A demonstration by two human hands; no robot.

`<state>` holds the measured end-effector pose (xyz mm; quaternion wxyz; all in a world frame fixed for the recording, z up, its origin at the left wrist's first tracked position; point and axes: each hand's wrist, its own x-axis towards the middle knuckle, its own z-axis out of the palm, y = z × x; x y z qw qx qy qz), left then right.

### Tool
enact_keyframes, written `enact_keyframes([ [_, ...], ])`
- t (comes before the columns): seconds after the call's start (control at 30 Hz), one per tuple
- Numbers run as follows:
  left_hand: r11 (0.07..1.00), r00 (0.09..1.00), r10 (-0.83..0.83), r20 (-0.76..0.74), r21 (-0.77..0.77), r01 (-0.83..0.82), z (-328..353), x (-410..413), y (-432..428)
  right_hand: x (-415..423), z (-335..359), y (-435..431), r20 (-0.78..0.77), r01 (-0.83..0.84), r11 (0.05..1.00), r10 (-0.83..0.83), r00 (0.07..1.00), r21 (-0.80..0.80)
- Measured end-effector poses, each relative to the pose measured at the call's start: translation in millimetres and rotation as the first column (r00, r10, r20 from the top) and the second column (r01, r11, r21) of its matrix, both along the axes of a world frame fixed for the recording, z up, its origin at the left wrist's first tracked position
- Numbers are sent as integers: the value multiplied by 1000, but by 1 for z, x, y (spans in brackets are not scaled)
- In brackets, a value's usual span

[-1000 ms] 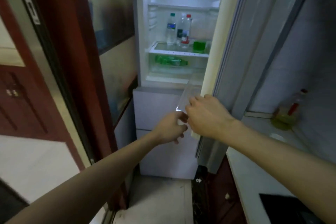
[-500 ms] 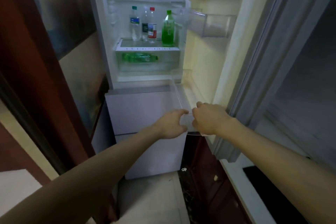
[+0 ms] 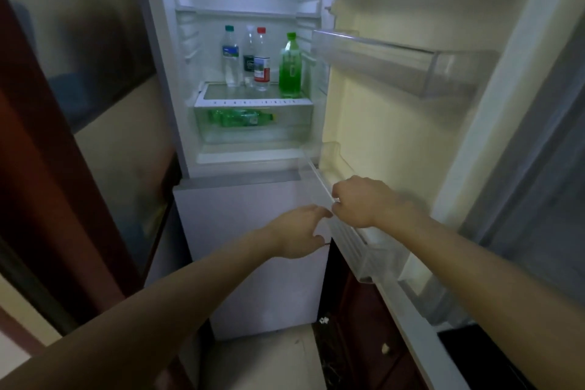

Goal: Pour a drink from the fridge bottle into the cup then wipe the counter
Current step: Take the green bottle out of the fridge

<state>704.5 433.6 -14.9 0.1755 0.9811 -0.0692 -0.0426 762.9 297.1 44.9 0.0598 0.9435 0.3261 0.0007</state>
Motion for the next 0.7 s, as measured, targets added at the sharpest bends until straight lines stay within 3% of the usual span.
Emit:
enact_keyframes([
  [0.27, 987, 990, 136, -20, 90, -134, 8, 36, 47, 42, -15, 29, -45, -45, 999, 45, 998, 14],
  [0.47, 982, 972, 183, -145, 78, -173, 28, 71, 81, 88, -19, 51, 71, -69, 998, 69, 995, -3],
  [0.7, 973, 973, 230, -9, 26, -230, 36, 133, 129, 137, -19, 98, 128, -62, 997, 56, 990, 42],
])
